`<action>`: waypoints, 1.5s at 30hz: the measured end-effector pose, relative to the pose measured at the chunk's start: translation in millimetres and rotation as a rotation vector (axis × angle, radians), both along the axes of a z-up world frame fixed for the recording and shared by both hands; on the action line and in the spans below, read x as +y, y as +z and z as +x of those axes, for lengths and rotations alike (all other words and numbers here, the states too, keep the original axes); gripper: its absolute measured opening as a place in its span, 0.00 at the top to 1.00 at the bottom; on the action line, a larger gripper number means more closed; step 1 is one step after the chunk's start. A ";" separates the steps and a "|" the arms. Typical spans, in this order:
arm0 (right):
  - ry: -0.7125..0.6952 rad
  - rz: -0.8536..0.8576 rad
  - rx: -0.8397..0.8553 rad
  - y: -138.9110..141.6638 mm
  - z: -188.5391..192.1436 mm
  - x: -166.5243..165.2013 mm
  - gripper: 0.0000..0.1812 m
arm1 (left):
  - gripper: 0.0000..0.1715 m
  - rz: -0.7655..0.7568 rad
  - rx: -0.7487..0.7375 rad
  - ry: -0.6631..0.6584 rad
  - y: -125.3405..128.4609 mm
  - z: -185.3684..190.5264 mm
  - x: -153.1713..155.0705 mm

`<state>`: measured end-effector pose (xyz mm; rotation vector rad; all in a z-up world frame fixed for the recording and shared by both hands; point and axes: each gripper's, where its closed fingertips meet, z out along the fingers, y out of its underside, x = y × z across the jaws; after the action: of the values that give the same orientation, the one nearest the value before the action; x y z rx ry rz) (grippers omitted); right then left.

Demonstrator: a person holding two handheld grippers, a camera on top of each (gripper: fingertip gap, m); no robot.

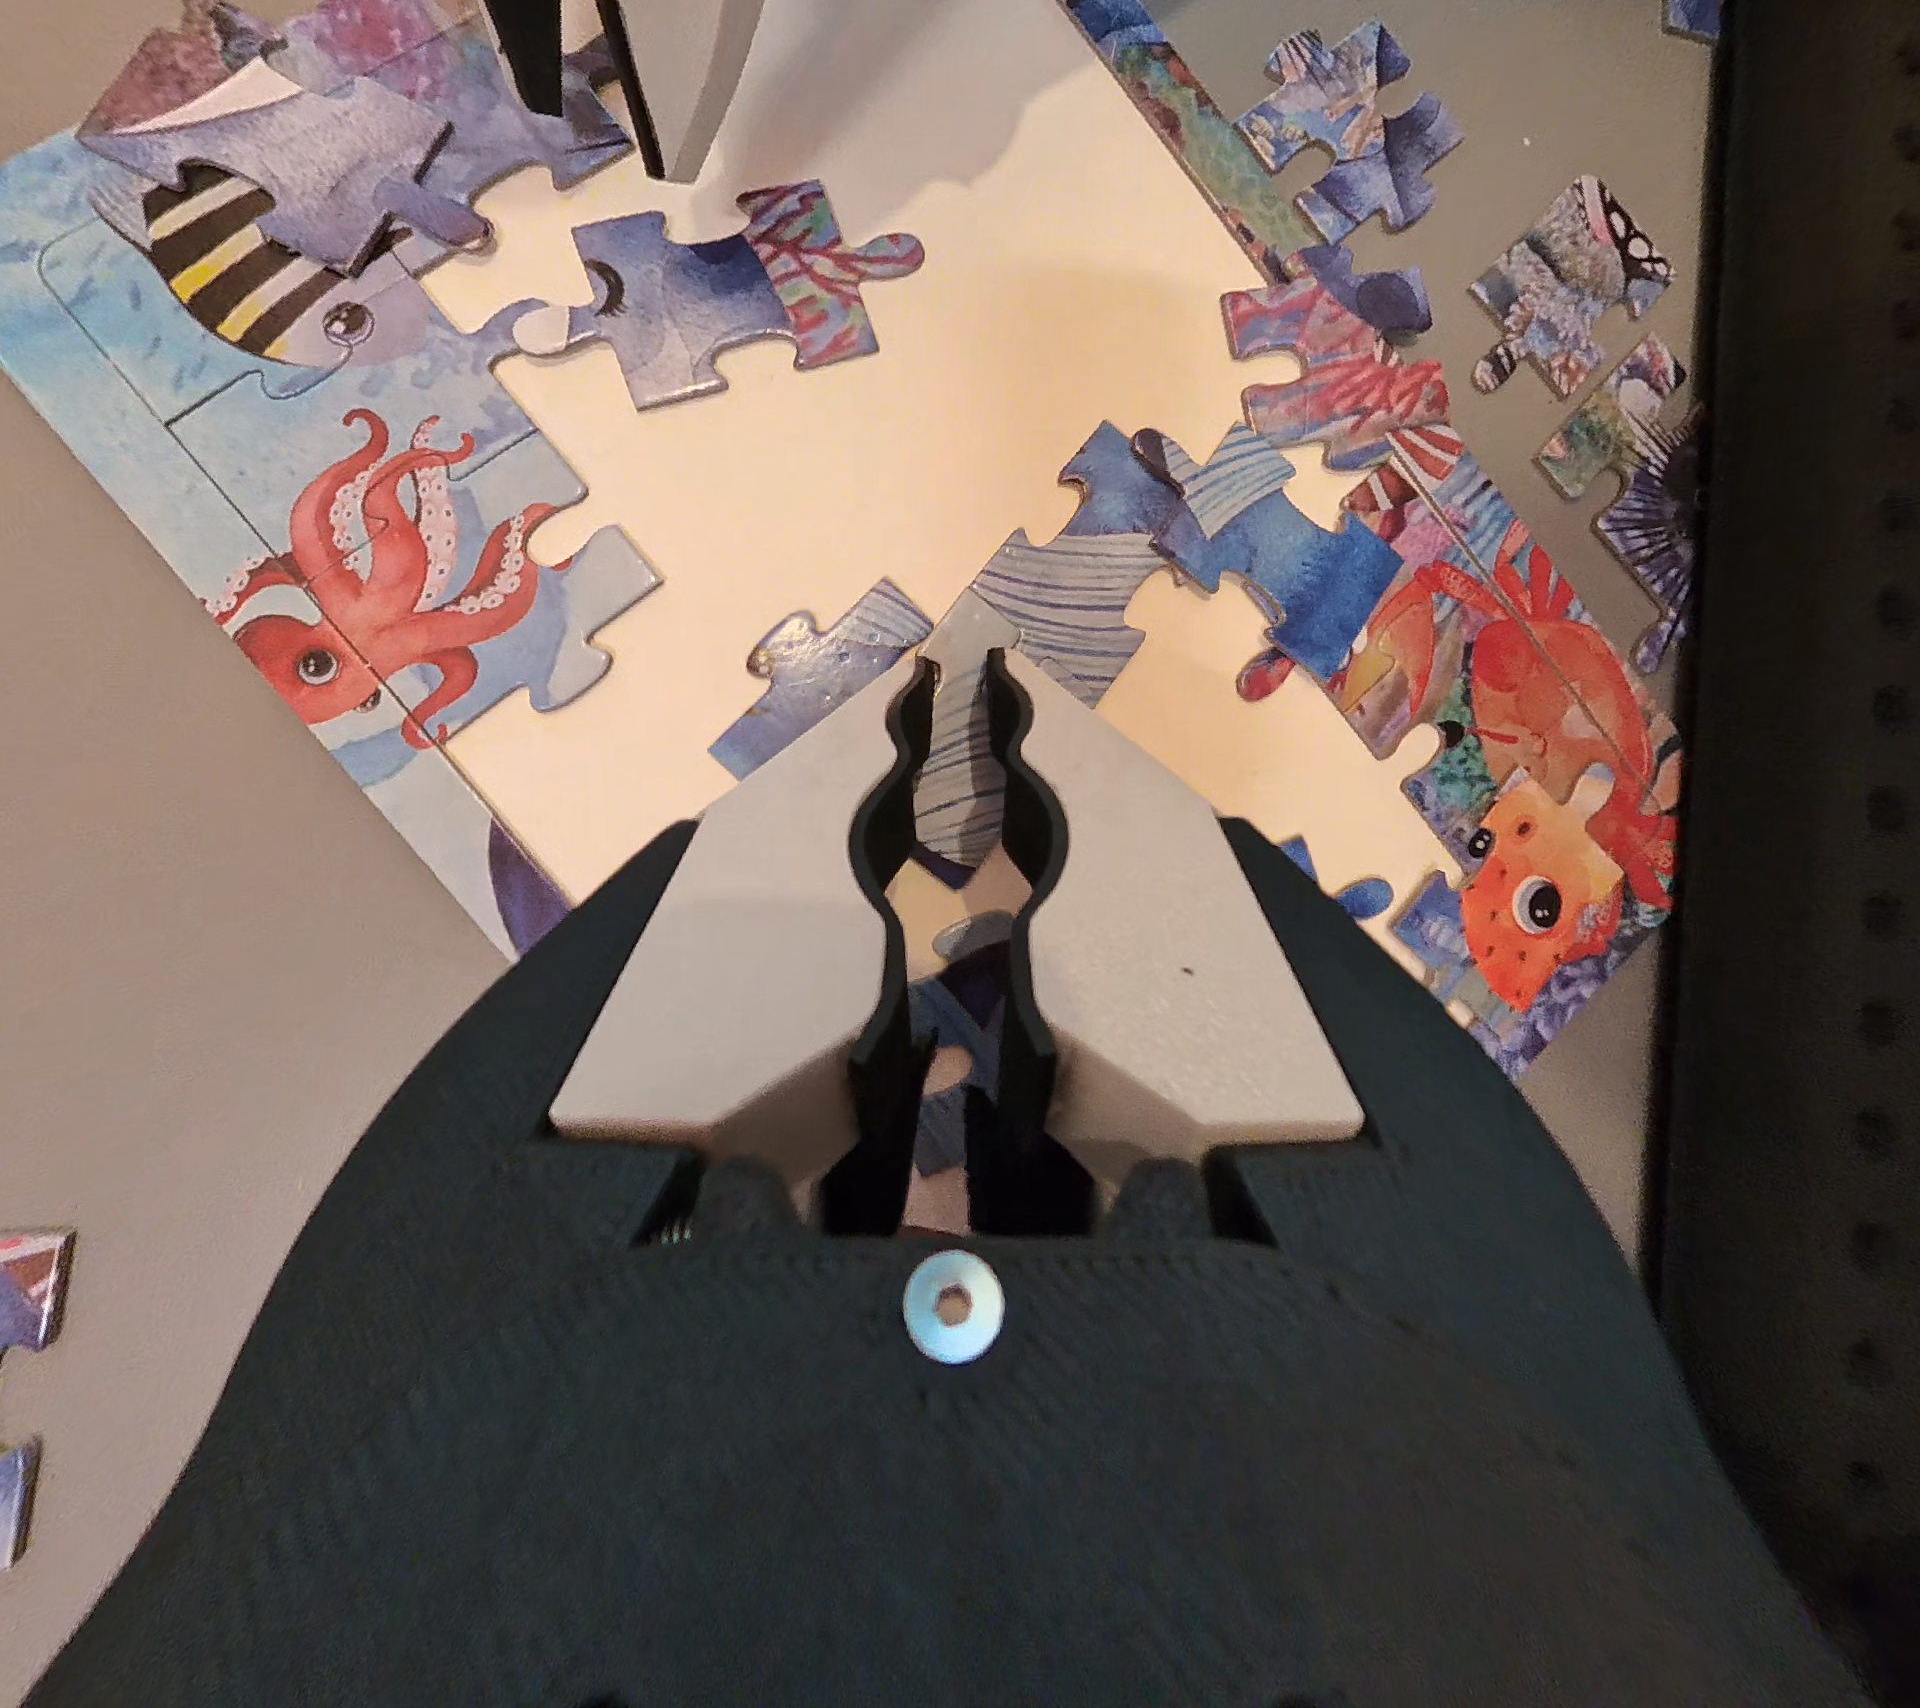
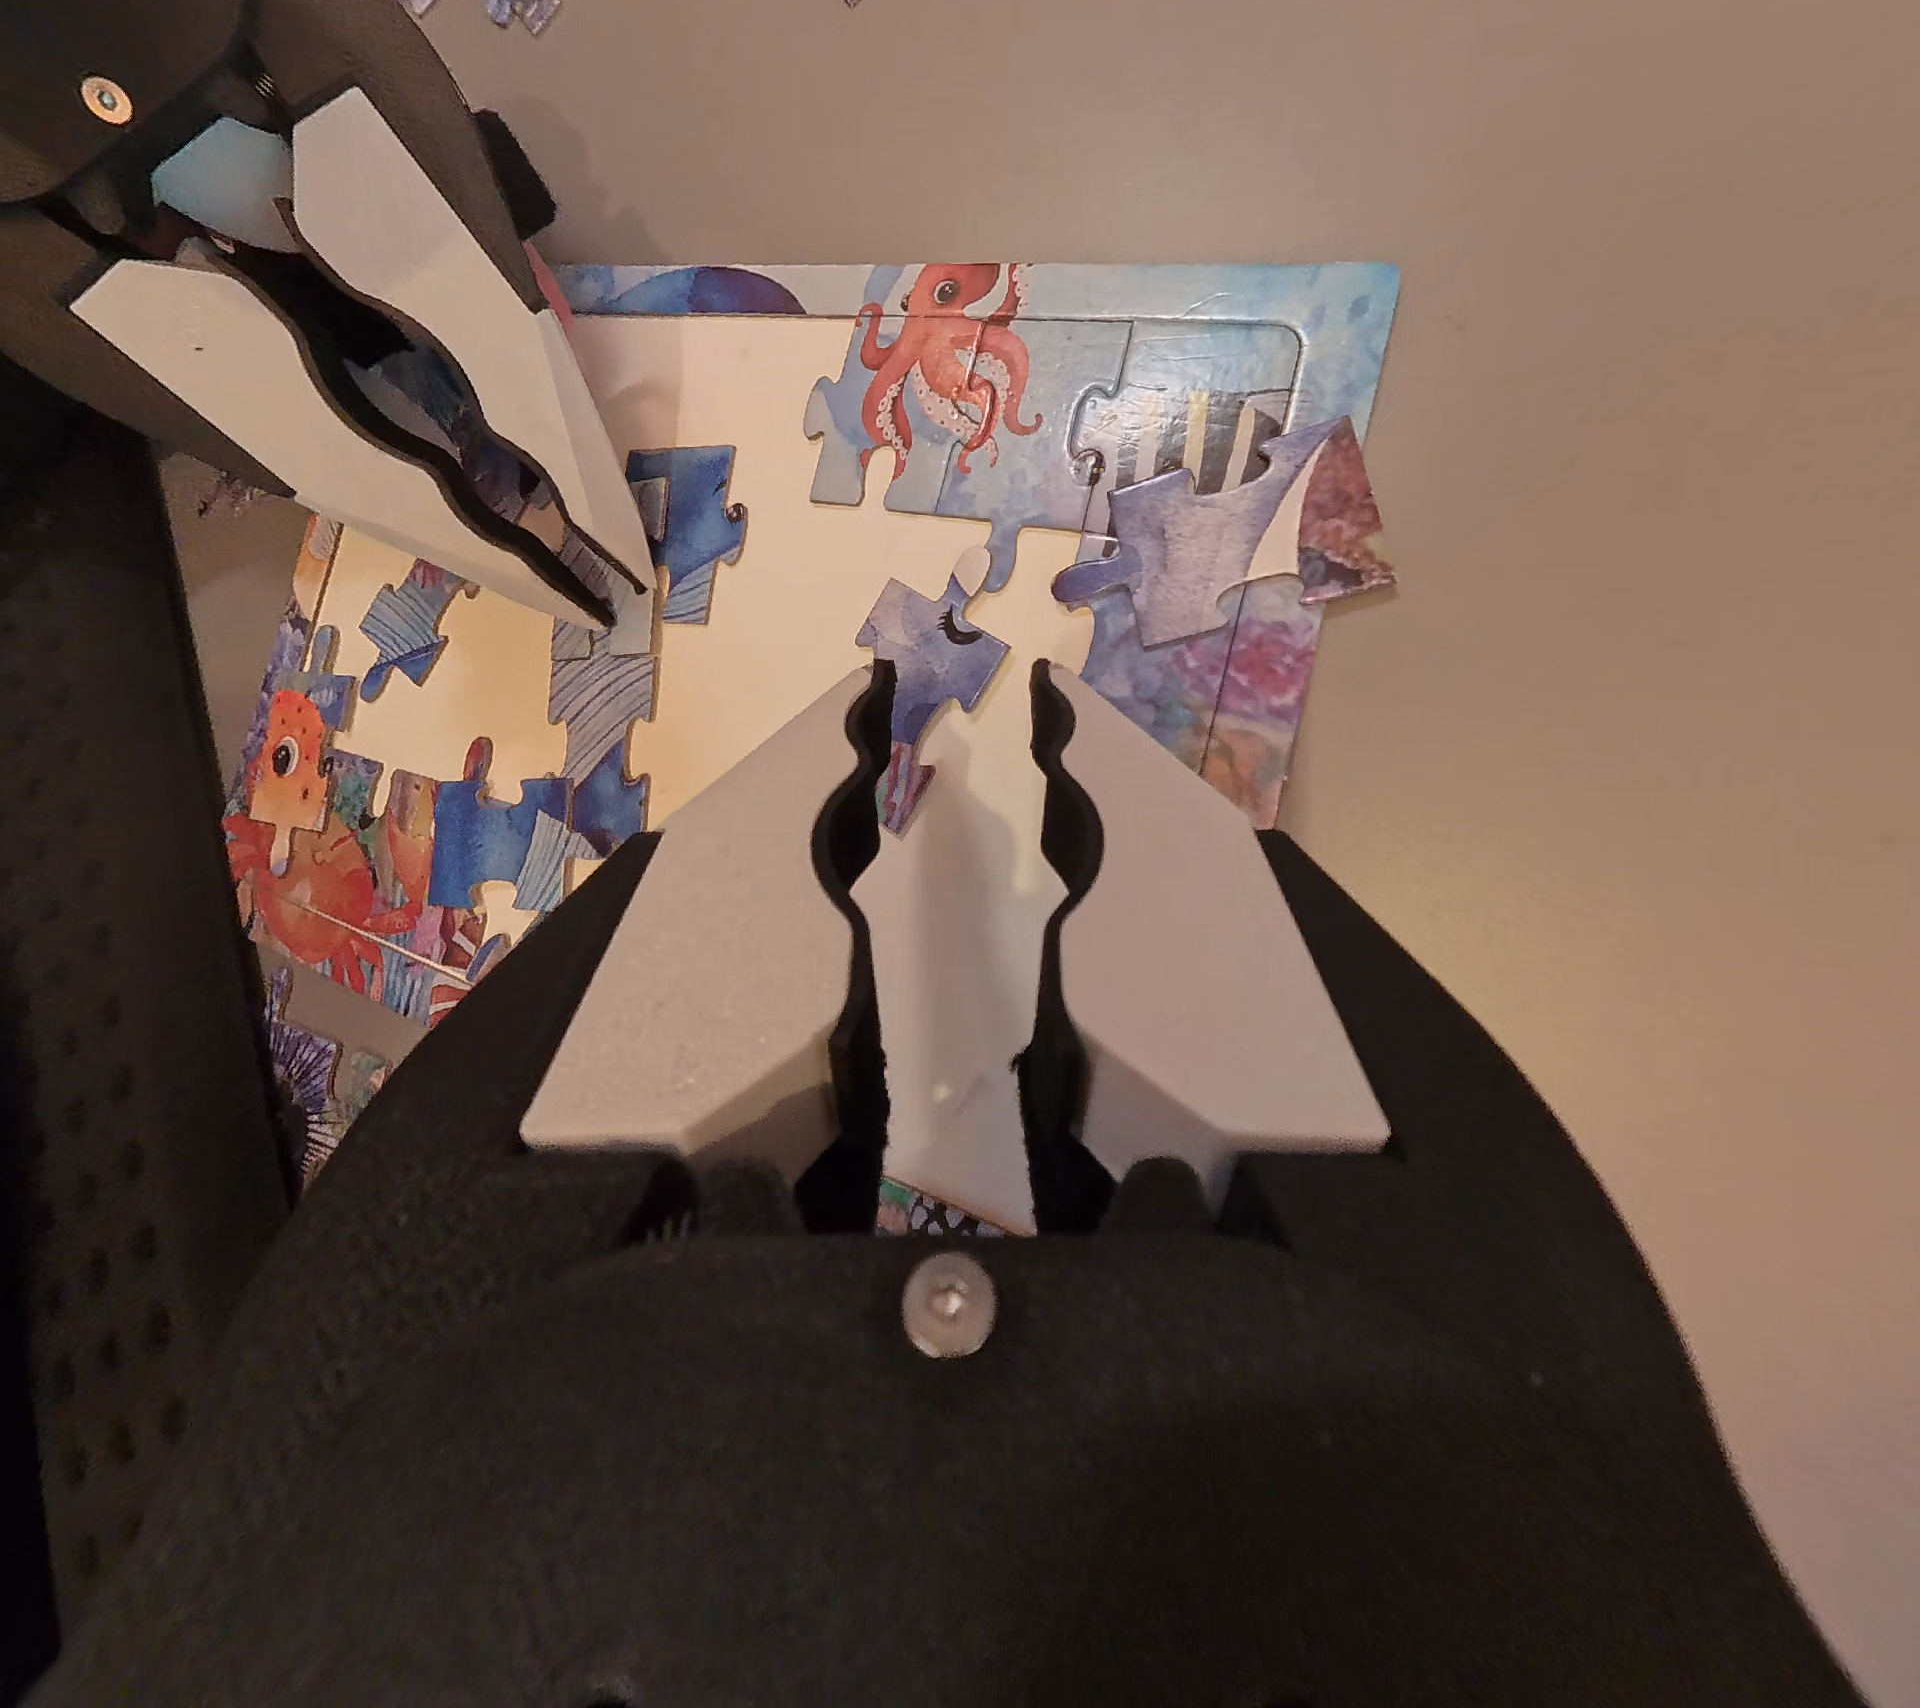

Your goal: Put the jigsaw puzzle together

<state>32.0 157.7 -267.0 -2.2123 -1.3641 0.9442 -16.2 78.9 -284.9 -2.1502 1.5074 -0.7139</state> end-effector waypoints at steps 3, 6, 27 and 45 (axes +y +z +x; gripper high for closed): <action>0.004 0.002 0.001 -0.4 -0.6 -0.4 0.86 | 0.95 -0.008 0.014 -0.008 -0.9 -4.8 -4.2; 0.003 0.003 0.009 0.9 -1.1 -0.2 0.87 | 0.95 -0.011 0.035 -0.010 -0.1 -13.5 -5.8; 0.022 0.018 0.041 7.4 -5.1 -2.8 0.87 | 0.77 0.140 0.089 -0.143 -1.5 -6.5 -19.5; 0.038 0.028 0.063 14.8 -5.1 -4.8 0.87 | 0.93 0.155 0.111 -0.122 9.1 -16.7 -18.7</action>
<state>26.9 152.8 -252.2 -2.1250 -1.3869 0.9930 -32.9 60.3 -275.8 -2.0250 1.7046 -0.5053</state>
